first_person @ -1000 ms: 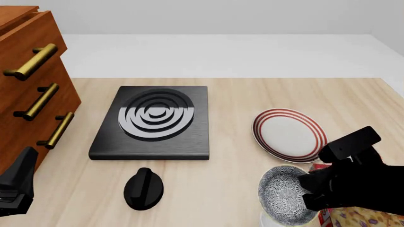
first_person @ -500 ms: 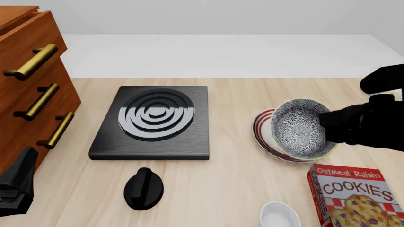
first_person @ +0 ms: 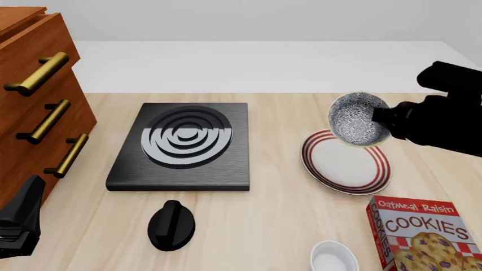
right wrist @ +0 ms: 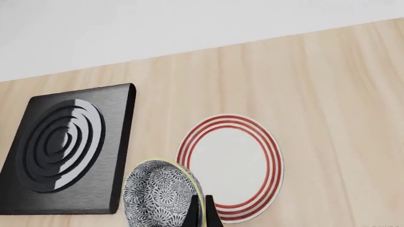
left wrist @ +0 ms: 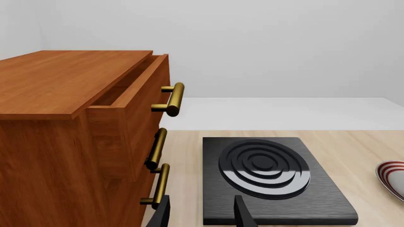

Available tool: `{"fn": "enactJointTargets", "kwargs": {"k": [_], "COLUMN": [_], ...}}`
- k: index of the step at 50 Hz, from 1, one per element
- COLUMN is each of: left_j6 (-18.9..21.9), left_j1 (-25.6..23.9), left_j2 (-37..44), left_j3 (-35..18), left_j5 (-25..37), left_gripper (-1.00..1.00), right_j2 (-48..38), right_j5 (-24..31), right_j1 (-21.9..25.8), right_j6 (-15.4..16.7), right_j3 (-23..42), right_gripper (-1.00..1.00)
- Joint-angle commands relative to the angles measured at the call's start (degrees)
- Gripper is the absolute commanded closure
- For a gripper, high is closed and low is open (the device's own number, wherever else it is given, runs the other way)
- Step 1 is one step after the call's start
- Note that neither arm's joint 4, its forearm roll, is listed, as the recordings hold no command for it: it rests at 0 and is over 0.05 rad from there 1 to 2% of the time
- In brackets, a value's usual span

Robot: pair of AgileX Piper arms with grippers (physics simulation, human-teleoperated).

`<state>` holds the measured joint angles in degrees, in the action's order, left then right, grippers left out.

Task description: Pick the akita bowl on the ramekin and place it on the plate.

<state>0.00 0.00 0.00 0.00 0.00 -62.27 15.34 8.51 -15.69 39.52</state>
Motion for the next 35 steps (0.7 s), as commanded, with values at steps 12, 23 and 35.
{"fn": "enactJointTargets", "kwargs": {"k": [12, 23, 35], "left_j6": [0.00, 0.00, 0.00], "left_j1": [0.00, 0.00, 0.00], "left_j2": [0.00, 0.00, 0.00], "left_j3": [0.00, 0.00, 0.00], "left_j5": [0.00, 0.00, 0.00], "left_gripper": [-1.00, -1.00, -1.00], "right_j2": [-13.72, -19.01, -25.76], "right_j5": [-13.73, -17.86, -21.79], "right_j1": [-6.05, -6.14, -7.32], "right_j6": [-8.08, -9.77, -10.47], "right_j3": [-2.88, -4.05, -3.59], "right_gripper": [1.00, 1.00, 1.00]}}
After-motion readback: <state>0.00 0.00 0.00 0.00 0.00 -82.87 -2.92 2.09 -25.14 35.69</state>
